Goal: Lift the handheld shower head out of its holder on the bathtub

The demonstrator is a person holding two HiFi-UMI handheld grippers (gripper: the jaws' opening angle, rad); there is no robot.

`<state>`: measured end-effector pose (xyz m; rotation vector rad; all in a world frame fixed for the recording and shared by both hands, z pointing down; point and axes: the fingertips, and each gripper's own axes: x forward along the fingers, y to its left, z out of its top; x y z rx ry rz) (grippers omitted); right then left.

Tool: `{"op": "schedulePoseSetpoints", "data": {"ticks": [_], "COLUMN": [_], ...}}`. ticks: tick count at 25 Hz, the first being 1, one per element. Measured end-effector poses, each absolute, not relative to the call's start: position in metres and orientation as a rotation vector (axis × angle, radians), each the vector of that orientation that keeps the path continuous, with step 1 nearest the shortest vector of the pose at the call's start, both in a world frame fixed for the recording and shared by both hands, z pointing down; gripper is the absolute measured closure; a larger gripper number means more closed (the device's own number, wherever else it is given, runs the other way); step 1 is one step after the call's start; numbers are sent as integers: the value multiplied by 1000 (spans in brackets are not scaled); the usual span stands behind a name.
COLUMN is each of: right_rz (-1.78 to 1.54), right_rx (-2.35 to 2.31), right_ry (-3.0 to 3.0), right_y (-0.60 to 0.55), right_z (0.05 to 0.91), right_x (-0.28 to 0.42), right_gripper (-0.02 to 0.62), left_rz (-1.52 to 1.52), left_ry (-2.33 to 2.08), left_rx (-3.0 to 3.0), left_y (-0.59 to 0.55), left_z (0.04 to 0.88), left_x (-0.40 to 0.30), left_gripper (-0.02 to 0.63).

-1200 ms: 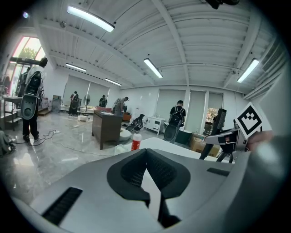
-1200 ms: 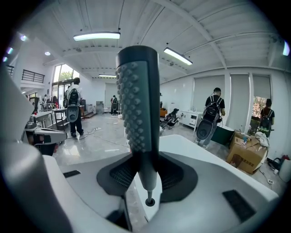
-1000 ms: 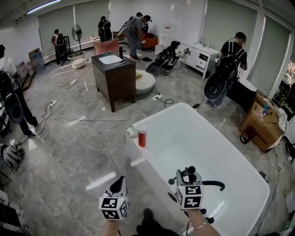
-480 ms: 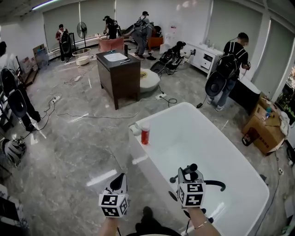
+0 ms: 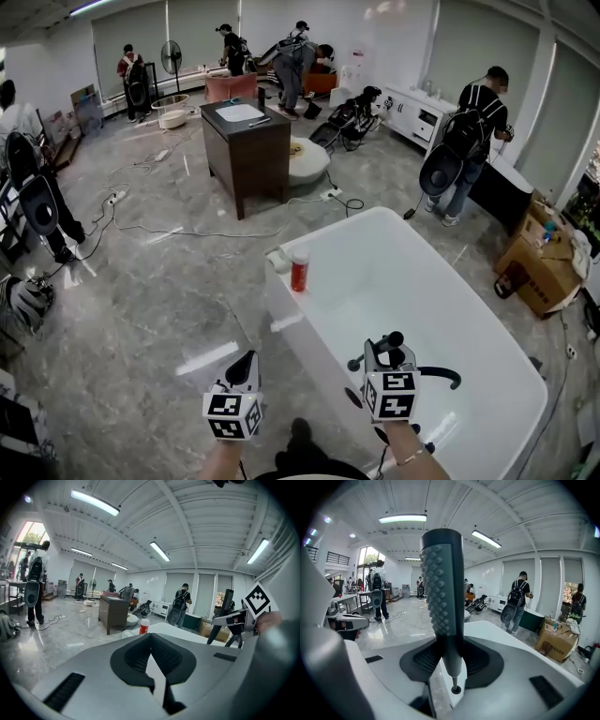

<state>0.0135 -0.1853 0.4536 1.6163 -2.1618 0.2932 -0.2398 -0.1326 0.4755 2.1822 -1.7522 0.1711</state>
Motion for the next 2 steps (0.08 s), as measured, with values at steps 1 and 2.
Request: {"op": "schedulePoseSetpoints", "data": {"ticks": [1, 2], "right_rz": [294, 294], "right_rx": [1617, 1617], "right_ry": [-2162, -2162], "right_y": [-186, -186], "right_z": [453, 453], "right_x": [14, 15], "right_gripper": [459, 459], "left_rz": [170, 169], "left_ry": [-1753, -1753], "left_rx": [2182, 2182], "left_y": [-133, -133], "left_z": [475, 475], "left_x": [-239, -238], "left_gripper": [589, 589]}}
